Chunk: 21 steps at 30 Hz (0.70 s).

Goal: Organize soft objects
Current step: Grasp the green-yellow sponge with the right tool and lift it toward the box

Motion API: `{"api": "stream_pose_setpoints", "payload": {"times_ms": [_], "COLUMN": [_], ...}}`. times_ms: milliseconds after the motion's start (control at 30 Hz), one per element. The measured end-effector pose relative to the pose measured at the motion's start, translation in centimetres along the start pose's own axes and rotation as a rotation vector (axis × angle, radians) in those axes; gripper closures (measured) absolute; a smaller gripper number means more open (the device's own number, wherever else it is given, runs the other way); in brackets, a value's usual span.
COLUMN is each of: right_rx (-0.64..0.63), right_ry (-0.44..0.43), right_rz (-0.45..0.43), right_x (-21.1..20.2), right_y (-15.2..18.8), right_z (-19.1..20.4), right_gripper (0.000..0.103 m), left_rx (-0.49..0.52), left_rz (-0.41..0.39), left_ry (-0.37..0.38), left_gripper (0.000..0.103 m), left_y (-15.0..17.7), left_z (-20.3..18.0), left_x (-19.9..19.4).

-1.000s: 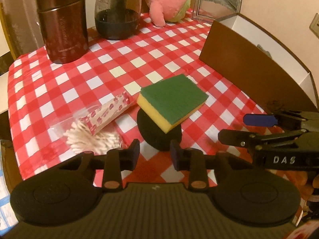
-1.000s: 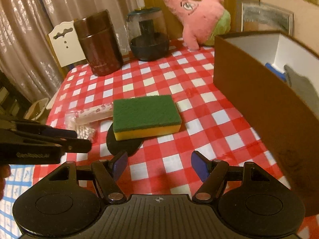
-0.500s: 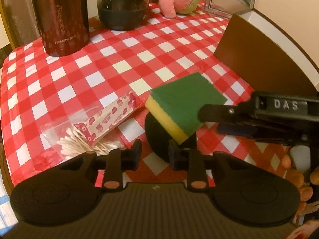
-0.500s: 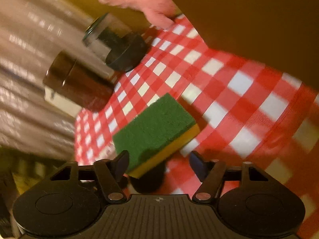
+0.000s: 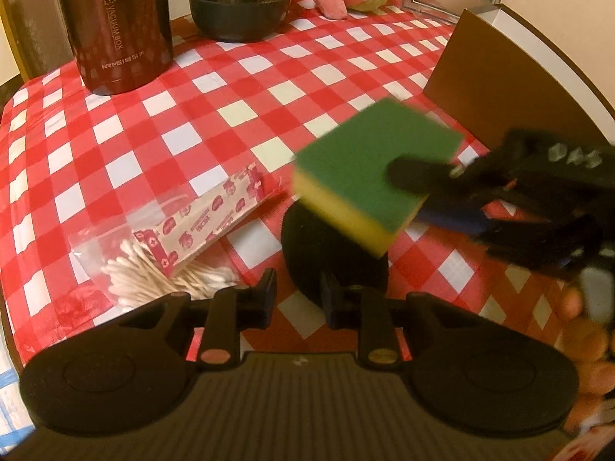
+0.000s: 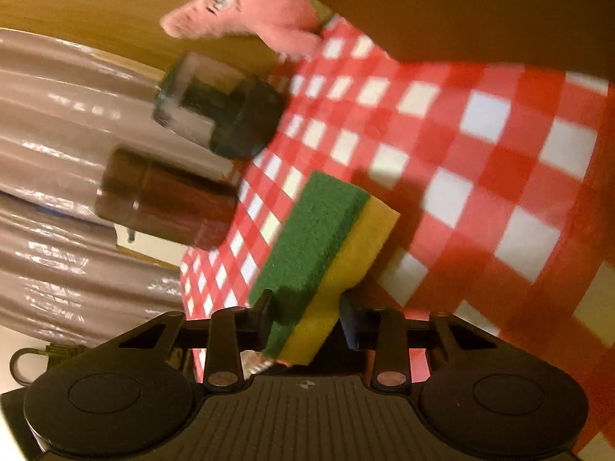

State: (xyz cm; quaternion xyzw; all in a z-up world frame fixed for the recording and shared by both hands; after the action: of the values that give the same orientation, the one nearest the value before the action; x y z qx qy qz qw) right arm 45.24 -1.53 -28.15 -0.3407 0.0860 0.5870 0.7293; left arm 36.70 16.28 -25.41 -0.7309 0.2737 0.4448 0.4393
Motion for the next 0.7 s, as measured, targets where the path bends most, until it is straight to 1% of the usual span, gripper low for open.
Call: {"api": "stream_pose_setpoints", "payload": {"times_ms": [100, 133, 267, 333, 400, 433, 500, 600, 667, 700], "right_rx": [-0.015, -0.027, -0.078, -0.123, -0.205, -0.258, -0.352, -0.524, -0.647, -0.694], "right_ry": [0.013, 0.034, 0.136, 0.187, 0.255, 0.296, 0.358, 0.458, 0.527, 0.548], "right_rz": [-0.029, -0.031, 0.017, 0.057, 0.091, 0.123, 0.17, 0.251, 0.295, 0.316], "right_x": [-1.7, -2.4, -4.9, -6.0, -7.2, -7.6, -8.3, -9.2, -9.4, -9.5], "right_y": [-1.0, -1.2, -1.3, -1.1, -0.9, -0.8, -0.6, -0.4, -0.3, -0.2], "right_z": [-0.2, -0.5, -2.1, -2.7, -3.0, -3.0, -2.7, -1.9, -1.2, -1.0], "right_gripper": [0.068, 0.068, 0.068, 0.067, 0.067, 0.067, 0.067, 0.067, 0.067, 0.067], "left_rx": [0.003, 0.003, -0.032, -0.061, -0.084, -0.081, -0.058, -0.027, -0.02, -0.016], "left_rz": [0.001, 0.003, 0.011, 0.024, 0.023, 0.02, 0.01, 0.015, 0.024, 0.026], "left_ry": [-0.003, 0.0, 0.06, 0.09, 0.112, 0.107, 0.081, 0.046, 0.031, 0.029], "left_gripper": [0.081, 0.081, 0.08, 0.072, 0.066, 0.061, 0.056, 0.053, 0.049, 0.049], "left_y": [0.0, 0.0, -0.3, -0.4, -0.5, -0.5, -0.5, -0.3, -0.1, -0.1], "left_z": [-0.1, -0.1, -0.4, -0.7, -1.1, -1.4, -2.0, -2.7, -3.0, -3.1], "left_x": [-0.1, -0.2, -1.0, -1.3, -1.5, -1.5, -1.3, -0.7, -0.3, -0.2]}}
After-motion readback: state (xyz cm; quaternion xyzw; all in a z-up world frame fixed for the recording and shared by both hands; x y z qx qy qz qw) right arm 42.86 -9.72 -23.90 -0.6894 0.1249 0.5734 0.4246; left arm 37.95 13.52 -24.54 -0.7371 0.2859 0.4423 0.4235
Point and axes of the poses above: each gripper's, at about its wrist camera, not at the fingertips, and x roughly the way its jaws point, z to its left, y to its underside, the point moved 8 cm from there along x, roughly the way its jaws point, and after that the axes turned 14 degrees about -x, right-handed, at the moved point
